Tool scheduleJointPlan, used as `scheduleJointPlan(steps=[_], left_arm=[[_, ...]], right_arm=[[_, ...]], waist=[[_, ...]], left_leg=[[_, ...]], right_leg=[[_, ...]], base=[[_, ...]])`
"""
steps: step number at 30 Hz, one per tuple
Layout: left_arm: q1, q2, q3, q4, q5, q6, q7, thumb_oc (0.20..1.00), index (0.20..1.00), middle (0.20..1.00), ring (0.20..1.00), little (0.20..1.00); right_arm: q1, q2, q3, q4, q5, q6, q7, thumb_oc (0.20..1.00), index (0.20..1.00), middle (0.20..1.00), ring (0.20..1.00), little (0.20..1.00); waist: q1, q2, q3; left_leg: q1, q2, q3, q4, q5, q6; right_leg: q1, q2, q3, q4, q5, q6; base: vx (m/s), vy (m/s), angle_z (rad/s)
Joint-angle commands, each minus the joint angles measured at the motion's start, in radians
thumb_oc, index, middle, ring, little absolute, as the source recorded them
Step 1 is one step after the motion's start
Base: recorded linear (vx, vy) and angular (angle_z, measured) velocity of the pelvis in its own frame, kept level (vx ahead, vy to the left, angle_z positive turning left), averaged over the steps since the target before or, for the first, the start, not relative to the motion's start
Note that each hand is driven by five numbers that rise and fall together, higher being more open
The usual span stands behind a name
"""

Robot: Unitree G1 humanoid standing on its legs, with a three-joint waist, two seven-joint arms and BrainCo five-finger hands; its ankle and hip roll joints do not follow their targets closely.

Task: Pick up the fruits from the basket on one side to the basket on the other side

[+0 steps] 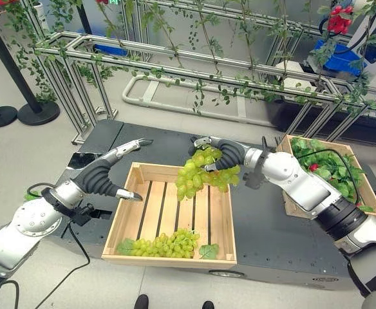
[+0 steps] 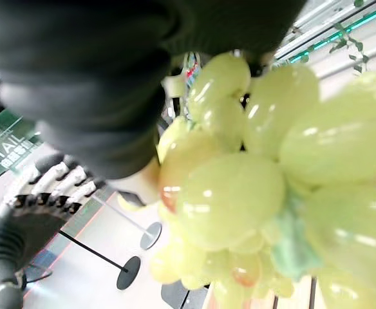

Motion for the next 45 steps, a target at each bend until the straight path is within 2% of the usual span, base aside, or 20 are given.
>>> scheduleJointPlan(steps=[1, 4, 8, 14, 29, 38, 45], left_arm=[[-0.029, 0.006, 0.005, -0.058, -0.046, -0.031, 0.007, 1.0, 1.0, 1.0, 1.0, 1.0], [-0.059, 0.0, -0.044, -0.058, -0.136, -0.023, -0.016, 1.0, 1.0, 1.0, 1.0, 1.0], [-0.111, 0.001, -0.108, -0.054, -0.152, -0.02, -0.019, 1.0, 1.0, 1.0, 1.0, 1.0], [-0.134, -0.026, -0.142, -0.043, -0.146, -0.017, -0.015, 1.0, 1.0, 1.0, 1.0, 1.0], [-0.16, -0.108, -0.177, -0.026, -0.15, 0.002, 0.0, 1.0, 1.0, 1.0, 1.0, 1.0], [-0.15, -0.138, -0.166, -0.02, -0.143, 0.008, 0.003, 1.0, 1.0, 1.0, 1.0, 1.0], [-0.095, -0.146, -0.127, -0.032, -0.151, 0.004, 0.004, 1.0, 1.0, 1.0, 1.0, 1.0]], right_arm=[[-0.112, 0.006, 0.0, -0.036, 0.061, -0.051, -0.055, 0.2, 0.2, 0.2, 0.2, 0.2], [-0.145, 0.0, 0.019, -0.041, 0.085, -0.051, -0.061, 0.2, 0.2, 0.2, 0.2, 0.2], [-0.204, -0.005, 0.047, -0.04, 0.108, -0.058, -0.079, 0.2, 0.2, 0.2, 0.2, 0.2], [-0.223, 0.02, 0.05, -0.043, 0.129, -0.064, -0.097, 0.2, 0.2, 0.2, 0.2, 0.2], [-0.256, 0.101, 0.082, -0.096, 0.131, -0.045, -0.092, 0.2, 0.2, 0.2, 0.2, 0.2], [-0.233, 0.118, 0.086, -0.124, 0.119, -0.033, -0.075, 0.2, 0.2, 0.2, 0.2, 0.2], [-0.222, 0.088, 0.058, -0.157, 0.113, -0.04, -0.077, 0.2, 0.2, 0.2, 0.2, 0.2]], waist=[[0.0, -0.033, -0.044], [-0.003, -0.032, -0.039], [-0.008, -0.032, -0.04], [-0.013, -0.033, -0.044], [-0.018, -0.045, -0.048], [-0.016, -0.048, -0.046], [-0.014, -0.047, -0.047]], left_leg=[[-0.015, -0.02, -0.005, 0.089, -0.085, 0.041], [-0.019, -0.02, -0.003, 0.096, -0.085, 0.041], [-0.017, -0.019, -0.002, 0.095, -0.086, 0.041], [-0.015, -0.019, 0.001, 0.093, -0.086, 0.041], [-0.015, -0.014, 0.003, 0.09, -0.086, 0.041], [-0.017, -0.013, -0.002, 0.083, -0.081, 0.039], [-0.018, -0.014, -0.002, 0.08, -0.079, 0.04]], right_leg=[[-0.065, -0.046, 0.012, 0.106, 0.003, 0.074], [-0.073, -0.044, 0.014, 0.114, 0.001, 0.074], [-0.074, -0.044, 0.018, 0.114, 0.0, 0.074], [-0.073, -0.043, 0.022, 0.11, 0.0, 0.074], [-0.07, -0.041, 0.025, 0.103, 0.001, 0.07], [-0.067, -0.042, 0.017, 0.097, 0.002, 0.069], [-0.066, -0.044, 0.013, 0.096, 0.004, 0.07]], base=[[0.0, -0.005, -0.09], [-0.01, -0.002, -0.05], [0.0, 0.0, -0.01], [0.0, 0.001, -0.01], [0.0, 0.0, 0.0], [0.0, 0.0, 0.0], [0.0, 0.001, 0.0]])
